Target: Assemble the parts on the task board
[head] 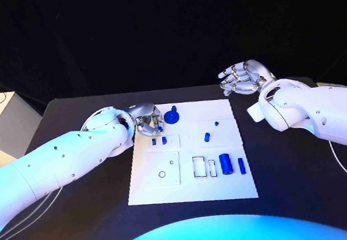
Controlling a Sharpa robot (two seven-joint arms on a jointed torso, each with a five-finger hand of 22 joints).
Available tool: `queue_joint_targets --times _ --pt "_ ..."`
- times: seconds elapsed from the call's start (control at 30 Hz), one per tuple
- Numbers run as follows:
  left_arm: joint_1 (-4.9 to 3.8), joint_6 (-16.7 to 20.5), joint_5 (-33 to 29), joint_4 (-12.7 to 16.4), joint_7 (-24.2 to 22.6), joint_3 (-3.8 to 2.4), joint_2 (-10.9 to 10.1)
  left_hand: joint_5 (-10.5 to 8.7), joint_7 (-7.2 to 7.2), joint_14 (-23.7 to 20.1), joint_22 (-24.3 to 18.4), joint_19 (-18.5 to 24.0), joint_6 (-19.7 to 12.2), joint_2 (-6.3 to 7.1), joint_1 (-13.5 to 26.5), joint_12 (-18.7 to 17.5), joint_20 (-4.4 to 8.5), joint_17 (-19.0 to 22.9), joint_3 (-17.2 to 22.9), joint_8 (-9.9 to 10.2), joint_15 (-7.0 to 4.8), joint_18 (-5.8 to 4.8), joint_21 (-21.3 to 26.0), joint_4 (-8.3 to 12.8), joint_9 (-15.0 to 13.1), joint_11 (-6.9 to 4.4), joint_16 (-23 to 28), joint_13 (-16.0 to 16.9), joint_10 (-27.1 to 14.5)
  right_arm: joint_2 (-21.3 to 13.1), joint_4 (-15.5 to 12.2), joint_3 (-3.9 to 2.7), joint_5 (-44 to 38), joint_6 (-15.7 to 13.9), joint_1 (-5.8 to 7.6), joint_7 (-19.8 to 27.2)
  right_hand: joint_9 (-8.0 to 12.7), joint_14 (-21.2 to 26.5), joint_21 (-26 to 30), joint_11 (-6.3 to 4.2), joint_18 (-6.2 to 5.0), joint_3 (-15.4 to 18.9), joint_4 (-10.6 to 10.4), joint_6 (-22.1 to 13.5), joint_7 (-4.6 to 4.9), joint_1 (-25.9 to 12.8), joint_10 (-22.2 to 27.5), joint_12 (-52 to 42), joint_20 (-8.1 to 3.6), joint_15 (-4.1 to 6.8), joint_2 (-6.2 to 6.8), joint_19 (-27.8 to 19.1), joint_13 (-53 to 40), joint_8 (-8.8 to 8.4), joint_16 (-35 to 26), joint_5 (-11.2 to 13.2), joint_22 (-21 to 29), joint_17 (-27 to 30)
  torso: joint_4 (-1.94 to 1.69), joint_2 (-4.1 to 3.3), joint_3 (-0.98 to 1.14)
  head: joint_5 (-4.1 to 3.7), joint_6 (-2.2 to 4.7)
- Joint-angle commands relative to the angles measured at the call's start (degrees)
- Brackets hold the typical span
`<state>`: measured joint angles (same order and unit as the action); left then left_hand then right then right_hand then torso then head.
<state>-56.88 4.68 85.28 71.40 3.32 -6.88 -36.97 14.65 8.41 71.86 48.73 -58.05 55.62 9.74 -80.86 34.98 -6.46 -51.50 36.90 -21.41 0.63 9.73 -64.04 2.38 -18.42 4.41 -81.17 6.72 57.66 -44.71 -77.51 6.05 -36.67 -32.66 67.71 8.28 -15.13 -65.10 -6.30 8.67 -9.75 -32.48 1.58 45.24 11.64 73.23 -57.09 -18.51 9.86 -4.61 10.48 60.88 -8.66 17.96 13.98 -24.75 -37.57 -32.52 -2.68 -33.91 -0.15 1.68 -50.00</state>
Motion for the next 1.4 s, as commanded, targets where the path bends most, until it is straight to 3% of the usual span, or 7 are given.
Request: queue_joint_targets --times 0.03,0.77,1.4 --pt "0.09 0.0 1.3 -0.4 0.3 -0.03 0.4 0.28 -0.11 0.3 -0.1 0.2 0.4 0.05 0.5 -0.4 -0.15 0.0 -0.3 0.1 -0.05 0.26 0.1 -0.1 0.0 0.00 -0.2 -0.1 0.4 0.0 -0.1 -0.02 -0.1 0.6 -0.02 0.8 0.1 -0.2 0.3 0.19 -0.42 0.2 0.1 -0.4 1.61 0.1 -0.1 0.2 0.17 -0.18 -0.30 0.3 0.0 0.23 -0.2 -0.4 0.0 0.1 0.00 0.01 0.03 0.05 0.00" --pt "0.16 -1.0 2.3 -1.1 1.8 -0.01 0.9 0.28 -0.11 0.2 -0.2 0.2 0.4 0.01 0.5 -0.5 -0.12 0.1 -0.4 0.1 -0.04 0.30 0.2 -0.1 -0.1 0.01 -0.2 0.0 0.4 0.0 -0.1 -0.02 -0.1 0.6 -0.03 0.8 0.1 -0.2 0.3 0.19 -0.42 0.2 0.1 -0.4 1.61 0.1 -0.1 0.2 0.17 -0.18 -0.30 0.3 0.0 0.23 -0.2 -0.4 0.0 0.1 -0.05 0.03 -0.05 -0.07 0.00" --pt "0.15 -1.9 1.9 -1.2 2.0 0.07 1.6 0.24 -0.12 0.3 -0.1 0.1 0.7 -0.10 0.7 -0.6 -0.07 -0.1 -0.8 0.2 -0.03 0.26 0.2 -0.1 -0.2 -0.03 -0.3 0.1 0.7 0.0 -0.1 -0.02 -0.1 0.7 -0.03 0.8 0.1 -0.2 0.3 0.19 -0.42 0.2 0.1 -0.4 1.61 0.1 -0.1 0.2 0.17 -0.18 -0.30 0.3 0.0 0.23 -0.2 -0.4 0.0 0.1 -0.01 0.04 0.05 -0.08 0.00"
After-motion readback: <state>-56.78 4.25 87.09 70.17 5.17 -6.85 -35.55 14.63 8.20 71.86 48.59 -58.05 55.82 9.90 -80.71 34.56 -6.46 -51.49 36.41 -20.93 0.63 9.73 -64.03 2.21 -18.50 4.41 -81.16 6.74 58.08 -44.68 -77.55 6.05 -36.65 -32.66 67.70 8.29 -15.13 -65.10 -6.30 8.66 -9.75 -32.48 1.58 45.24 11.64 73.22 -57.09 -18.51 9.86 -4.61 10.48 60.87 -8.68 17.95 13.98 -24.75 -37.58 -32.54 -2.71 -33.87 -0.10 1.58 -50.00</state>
